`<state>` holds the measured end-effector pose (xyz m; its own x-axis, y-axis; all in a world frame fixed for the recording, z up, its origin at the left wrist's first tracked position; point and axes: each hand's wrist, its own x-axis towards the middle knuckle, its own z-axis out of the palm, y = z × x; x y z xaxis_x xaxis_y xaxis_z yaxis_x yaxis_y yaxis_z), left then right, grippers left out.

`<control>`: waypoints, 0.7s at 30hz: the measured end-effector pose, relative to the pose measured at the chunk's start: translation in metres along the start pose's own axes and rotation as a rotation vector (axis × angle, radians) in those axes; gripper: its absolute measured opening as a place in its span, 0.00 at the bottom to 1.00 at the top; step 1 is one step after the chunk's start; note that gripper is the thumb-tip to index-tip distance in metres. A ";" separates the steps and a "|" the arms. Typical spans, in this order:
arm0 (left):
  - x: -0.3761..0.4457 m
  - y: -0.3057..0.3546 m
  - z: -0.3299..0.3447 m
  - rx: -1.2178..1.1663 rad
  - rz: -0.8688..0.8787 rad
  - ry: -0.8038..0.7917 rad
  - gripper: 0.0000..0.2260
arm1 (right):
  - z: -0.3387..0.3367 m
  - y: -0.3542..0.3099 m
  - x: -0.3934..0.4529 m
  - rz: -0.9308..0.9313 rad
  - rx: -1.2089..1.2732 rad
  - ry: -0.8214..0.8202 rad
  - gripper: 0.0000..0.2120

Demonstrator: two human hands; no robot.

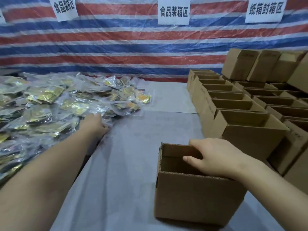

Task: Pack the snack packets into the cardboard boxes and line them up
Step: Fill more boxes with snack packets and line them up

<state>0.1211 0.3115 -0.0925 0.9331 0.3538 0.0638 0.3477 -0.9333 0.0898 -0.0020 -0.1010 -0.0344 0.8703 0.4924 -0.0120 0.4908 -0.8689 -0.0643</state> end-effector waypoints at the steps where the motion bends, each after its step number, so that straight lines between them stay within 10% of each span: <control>1: 0.009 0.000 0.003 0.045 0.008 0.003 0.34 | 0.000 0.000 0.000 -0.003 -0.001 0.002 0.13; 6: 0.043 0.014 0.005 0.000 0.022 0.064 0.45 | -0.003 -0.001 -0.005 -0.016 -0.001 -0.003 0.15; 11: 0.074 0.018 -0.008 -0.077 -0.099 0.209 0.32 | -0.007 -0.005 -0.009 -0.010 0.010 0.012 0.17; 14: 0.085 0.006 -0.005 -0.090 -0.212 0.052 0.39 | -0.007 -0.006 -0.010 0.002 0.005 0.017 0.19; 21: 0.067 -0.002 0.011 -0.024 -0.148 0.120 0.07 | -0.011 -0.011 -0.011 0.022 0.024 -0.022 0.18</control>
<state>0.1842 0.3367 -0.0998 0.8537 0.4936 0.1661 0.4771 -0.8691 0.1306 -0.0163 -0.0974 -0.0231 0.8797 0.4743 -0.0351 0.4700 -0.8783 -0.0879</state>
